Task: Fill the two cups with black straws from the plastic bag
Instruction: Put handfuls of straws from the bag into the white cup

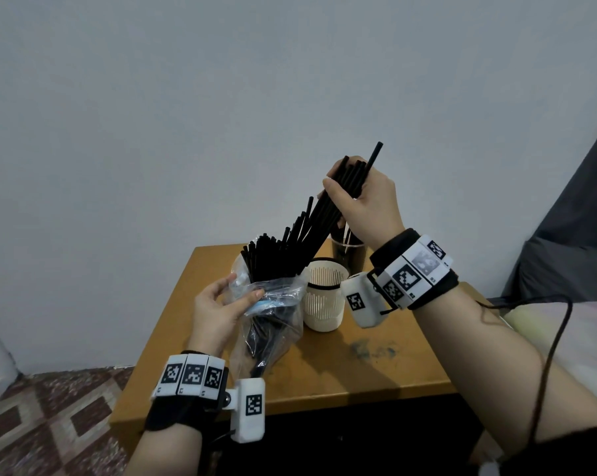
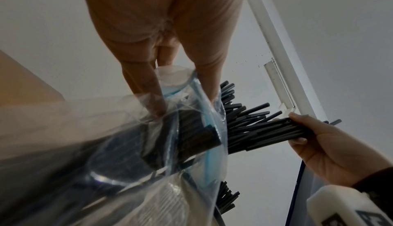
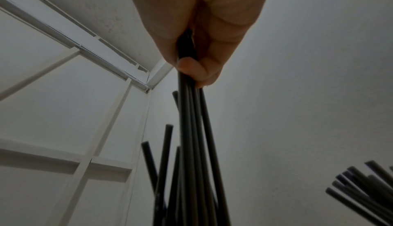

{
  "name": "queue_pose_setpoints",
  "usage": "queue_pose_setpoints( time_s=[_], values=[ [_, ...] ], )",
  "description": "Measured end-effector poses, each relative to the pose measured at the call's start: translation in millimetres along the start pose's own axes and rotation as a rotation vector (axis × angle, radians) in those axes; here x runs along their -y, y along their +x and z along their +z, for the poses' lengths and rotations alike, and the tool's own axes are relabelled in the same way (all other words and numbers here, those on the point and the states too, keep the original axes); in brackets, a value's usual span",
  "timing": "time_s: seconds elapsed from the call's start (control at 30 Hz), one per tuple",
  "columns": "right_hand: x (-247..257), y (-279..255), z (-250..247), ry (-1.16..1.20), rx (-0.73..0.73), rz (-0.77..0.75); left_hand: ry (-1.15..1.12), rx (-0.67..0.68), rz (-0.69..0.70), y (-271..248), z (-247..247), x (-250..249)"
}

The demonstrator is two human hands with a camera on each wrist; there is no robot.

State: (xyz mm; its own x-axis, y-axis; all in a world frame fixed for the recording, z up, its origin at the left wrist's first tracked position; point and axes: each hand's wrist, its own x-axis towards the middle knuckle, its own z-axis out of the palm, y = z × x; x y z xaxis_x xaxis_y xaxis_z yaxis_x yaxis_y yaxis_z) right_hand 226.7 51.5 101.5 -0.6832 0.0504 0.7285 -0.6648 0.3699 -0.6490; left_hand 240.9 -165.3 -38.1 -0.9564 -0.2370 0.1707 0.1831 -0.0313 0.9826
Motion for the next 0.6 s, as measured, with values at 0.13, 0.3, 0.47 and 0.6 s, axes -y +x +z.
queue_pose_setpoints(
  time_s=[0.13, 0.3, 0.47, 0.6],
  values=[
    [4, 8, -8, 0.029, -0.027, -0.022, 0.014, -0.036, -0.004, 5, 1, -1],
    [8, 20, -17, 0.028, -0.061, -0.029, 0.025, -0.076, -0.012, 14, 4, -4],
    [7, 30, -31, 0.030, -0.101, -0.046, 0.030, -0.072, -0.016, 17, 3, -6],
    [6, 37, -45, -0.045, -0.136, -0.065, 0.019, -0.089, -0.006, 19, 1, -5]
  ],
)
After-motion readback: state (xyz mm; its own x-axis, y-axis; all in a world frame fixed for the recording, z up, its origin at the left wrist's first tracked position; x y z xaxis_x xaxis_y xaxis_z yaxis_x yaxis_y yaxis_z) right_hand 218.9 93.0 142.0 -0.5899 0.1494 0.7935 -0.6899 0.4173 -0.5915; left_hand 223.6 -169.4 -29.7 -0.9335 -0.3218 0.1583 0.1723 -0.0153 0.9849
